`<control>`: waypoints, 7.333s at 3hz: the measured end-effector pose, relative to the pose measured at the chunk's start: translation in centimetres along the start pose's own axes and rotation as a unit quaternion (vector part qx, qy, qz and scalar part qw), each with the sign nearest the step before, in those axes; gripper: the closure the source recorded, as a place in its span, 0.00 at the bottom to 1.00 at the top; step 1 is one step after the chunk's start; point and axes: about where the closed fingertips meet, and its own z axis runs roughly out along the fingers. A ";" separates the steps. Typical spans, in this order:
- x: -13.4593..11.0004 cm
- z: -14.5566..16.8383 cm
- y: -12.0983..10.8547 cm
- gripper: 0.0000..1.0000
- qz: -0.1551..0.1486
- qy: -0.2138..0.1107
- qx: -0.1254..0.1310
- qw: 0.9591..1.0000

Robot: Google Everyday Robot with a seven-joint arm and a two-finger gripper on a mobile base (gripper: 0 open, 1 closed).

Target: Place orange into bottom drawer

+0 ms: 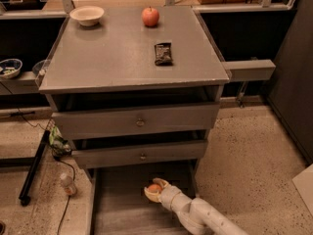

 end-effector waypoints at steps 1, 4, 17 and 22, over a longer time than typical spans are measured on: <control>-0.3 0.2 0.4 1.00 0.003 -0.005 -0.047 0.999; 0.7 0.6 0.5 1.00 0.021 -0.054 -0.136 0.989; 3.9 8.6 4.5 1.00 0.070 -0.098 -0.266 0.956; 6.1 9.1 6.4 1.00 0.092 -0.100 -0.266 0.954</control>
Offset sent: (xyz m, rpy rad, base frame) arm -0.0066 0.0065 -0.0034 0.2193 0.0006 0.2918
